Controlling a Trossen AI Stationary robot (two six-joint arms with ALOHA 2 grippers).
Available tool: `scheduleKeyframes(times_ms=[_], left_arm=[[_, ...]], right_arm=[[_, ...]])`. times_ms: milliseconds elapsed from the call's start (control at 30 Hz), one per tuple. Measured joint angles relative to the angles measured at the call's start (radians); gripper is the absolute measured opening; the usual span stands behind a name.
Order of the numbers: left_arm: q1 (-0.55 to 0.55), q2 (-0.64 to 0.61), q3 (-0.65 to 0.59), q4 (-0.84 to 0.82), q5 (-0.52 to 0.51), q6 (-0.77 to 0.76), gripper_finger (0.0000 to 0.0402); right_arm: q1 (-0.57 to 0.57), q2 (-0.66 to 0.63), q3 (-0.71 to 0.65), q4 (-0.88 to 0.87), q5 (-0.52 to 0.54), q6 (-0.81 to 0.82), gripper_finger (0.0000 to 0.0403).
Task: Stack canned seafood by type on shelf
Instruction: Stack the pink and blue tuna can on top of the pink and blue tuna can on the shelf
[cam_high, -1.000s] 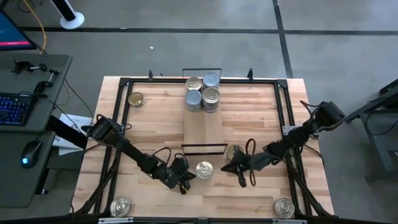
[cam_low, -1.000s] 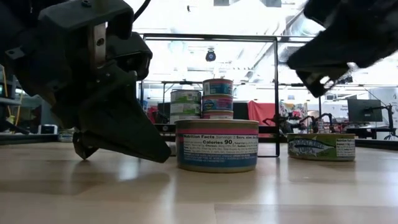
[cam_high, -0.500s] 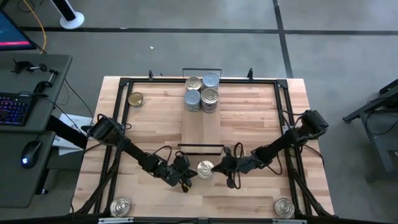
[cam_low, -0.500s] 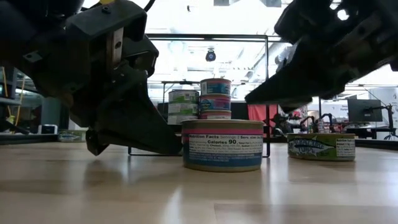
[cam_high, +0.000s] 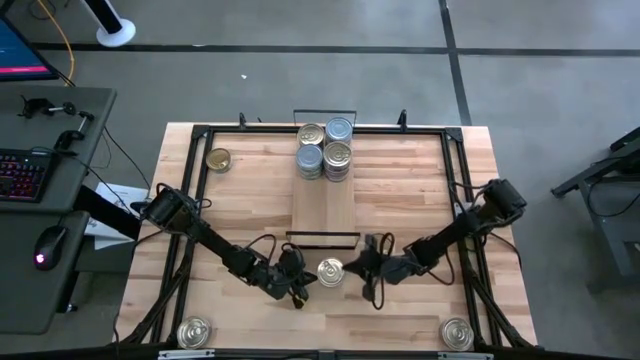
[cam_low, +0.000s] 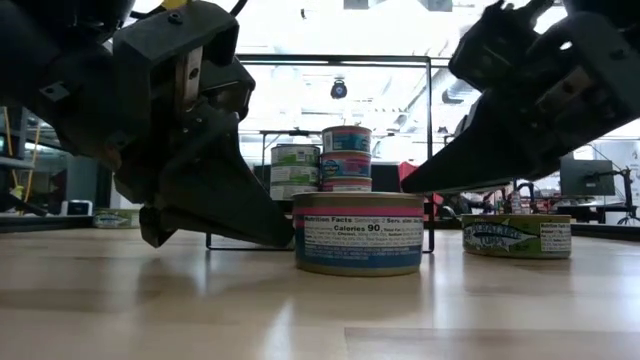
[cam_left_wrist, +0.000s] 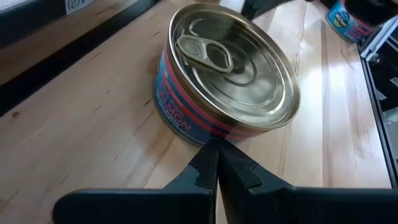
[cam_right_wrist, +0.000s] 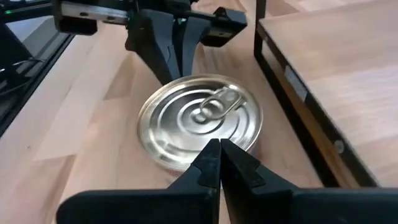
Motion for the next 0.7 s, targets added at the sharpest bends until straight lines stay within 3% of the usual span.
scheduleKeyframes(times_ms=[700], left_arm=[[0.002, 0.0, 0.0, 0.039, -0.057, 0.029, 0.0]], right_arm=[[0.027, 0.002, 0.002, -0.064, 0.017, 0.131, 0.0]])
